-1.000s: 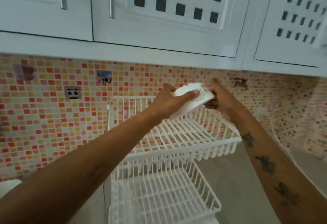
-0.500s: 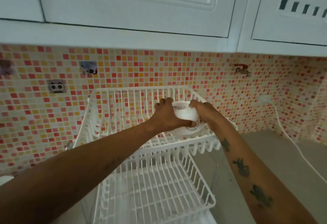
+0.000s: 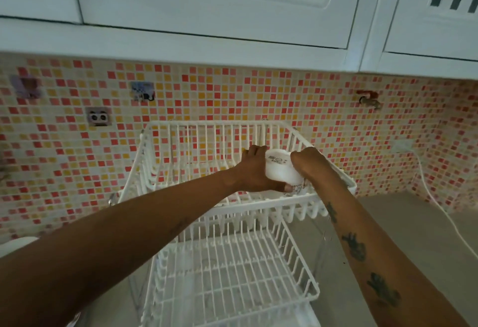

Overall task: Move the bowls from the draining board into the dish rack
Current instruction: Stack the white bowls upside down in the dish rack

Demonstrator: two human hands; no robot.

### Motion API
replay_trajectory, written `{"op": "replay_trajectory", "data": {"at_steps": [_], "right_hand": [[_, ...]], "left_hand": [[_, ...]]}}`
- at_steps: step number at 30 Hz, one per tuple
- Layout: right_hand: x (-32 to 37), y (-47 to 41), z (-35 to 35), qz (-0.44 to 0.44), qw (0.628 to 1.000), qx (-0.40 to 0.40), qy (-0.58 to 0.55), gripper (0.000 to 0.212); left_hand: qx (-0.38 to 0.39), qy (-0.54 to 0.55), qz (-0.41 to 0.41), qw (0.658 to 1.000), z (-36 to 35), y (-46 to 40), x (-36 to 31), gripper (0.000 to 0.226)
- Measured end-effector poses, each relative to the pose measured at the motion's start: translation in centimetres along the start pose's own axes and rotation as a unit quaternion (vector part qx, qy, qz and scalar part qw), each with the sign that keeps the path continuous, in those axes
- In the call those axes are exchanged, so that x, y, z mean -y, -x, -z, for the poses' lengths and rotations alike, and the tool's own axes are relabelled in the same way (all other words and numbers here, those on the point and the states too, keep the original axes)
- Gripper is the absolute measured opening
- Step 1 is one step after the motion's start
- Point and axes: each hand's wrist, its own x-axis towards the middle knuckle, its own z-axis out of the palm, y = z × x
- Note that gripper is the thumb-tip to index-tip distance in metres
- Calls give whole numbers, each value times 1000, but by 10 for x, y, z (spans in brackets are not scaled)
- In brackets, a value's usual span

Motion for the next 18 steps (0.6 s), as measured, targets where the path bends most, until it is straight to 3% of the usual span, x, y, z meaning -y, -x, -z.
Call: {"op": "replay_trajectory", "data": {"at_steps": [2, 4, 9, 12, 18], "right_hand": [[-1, 1, 0, 46, 997, -58, 26, 41], [1, 6, 5, 105, 985, -126, 56, 35], [47, 43, 1, 268, 942, -200, -28, 28], [101, 86, -25, 337, 920, -141, -141, 25], [210, 191, -128, 437, 846, 70, -297, 22]], "left_hand": [[48, -22, 8, 999, 7, 4, -3, 124], [58, -3, 12, 998, 18, 14, -8, 119], [-61, 81, 3, 995, 69, 58, 16, 93], [-194, 148, 35, 969, 95, 99, 59, 85], [-425, 216, 144, 867, 147, 219, 159, 55]]}}
